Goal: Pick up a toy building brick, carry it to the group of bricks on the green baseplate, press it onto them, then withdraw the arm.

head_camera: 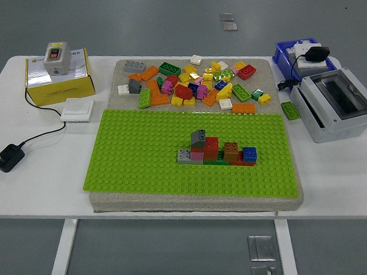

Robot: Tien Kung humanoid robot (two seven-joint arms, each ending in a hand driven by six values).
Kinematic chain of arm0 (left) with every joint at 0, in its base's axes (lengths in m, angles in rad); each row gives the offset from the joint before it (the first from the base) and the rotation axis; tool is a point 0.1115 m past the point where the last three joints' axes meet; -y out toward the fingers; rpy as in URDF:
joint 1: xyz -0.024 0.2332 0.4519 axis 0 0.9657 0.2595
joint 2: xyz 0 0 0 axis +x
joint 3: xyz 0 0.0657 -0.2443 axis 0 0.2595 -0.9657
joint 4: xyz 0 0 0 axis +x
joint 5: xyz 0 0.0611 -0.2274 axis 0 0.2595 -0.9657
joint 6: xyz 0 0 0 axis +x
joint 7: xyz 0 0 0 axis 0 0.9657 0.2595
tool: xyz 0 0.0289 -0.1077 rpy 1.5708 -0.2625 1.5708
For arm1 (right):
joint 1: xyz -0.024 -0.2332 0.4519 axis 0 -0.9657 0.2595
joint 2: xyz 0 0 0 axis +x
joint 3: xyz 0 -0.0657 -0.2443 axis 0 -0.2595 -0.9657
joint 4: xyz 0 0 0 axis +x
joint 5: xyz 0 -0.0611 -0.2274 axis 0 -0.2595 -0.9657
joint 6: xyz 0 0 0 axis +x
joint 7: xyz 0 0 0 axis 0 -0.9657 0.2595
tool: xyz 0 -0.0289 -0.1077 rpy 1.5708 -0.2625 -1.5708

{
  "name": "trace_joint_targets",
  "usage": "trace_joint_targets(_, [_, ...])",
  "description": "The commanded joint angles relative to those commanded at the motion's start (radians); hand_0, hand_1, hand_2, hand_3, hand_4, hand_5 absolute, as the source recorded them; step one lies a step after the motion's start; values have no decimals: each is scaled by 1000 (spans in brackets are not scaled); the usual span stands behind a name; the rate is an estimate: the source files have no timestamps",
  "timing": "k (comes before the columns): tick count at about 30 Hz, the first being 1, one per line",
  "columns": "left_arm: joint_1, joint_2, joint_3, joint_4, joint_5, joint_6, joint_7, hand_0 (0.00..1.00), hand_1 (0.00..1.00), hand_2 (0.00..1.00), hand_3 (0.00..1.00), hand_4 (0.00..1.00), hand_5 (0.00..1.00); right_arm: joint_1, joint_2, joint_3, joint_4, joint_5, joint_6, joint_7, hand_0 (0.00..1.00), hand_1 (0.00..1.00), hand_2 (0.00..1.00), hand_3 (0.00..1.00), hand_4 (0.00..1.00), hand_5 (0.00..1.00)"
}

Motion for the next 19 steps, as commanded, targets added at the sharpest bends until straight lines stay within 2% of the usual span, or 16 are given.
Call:
trace_joint_targets(9, [-3, 0, -1, 0, 1, 0, -1, 674, 653, 542, 641, 108, 660, 25, 29, -17, -13, 180, -4, 94, 52, 217, 772, 704, 225, 460])
trace_joint_targets(10, [-2, 1, -1, 0, 0, 0, -1, 675, 653, 542, 641, 110, 658, 25, 30, -20, -14, 200, -2, 99, 96, 270, 767, 704, 235, 458])
trace_joint_targets(15, [0, 0, 8, 0, -9, 0, -2, 675, 653, 542, 641, 110, 658, 26, 34, -28, -17, 261, 4, 117, 96, 270, 767, 704, 235, 458])
trace_joint_targets(16, [0, 0, 10, 0, -11, -1, -3, 675, 653, 543, 641, 112, 659, 26, 35, -29, -18, 268, 5, 119, 166, 358, 760, 702, 250, 454])
trace_joint_targets(19, [-1, 0, 13, 0, -15, -1, -3, 675, 653, 543, 641, 112, 659, 27, 37, -32, -19, 282, 8, 124, 166, 358, 760, 702, 250, 454])
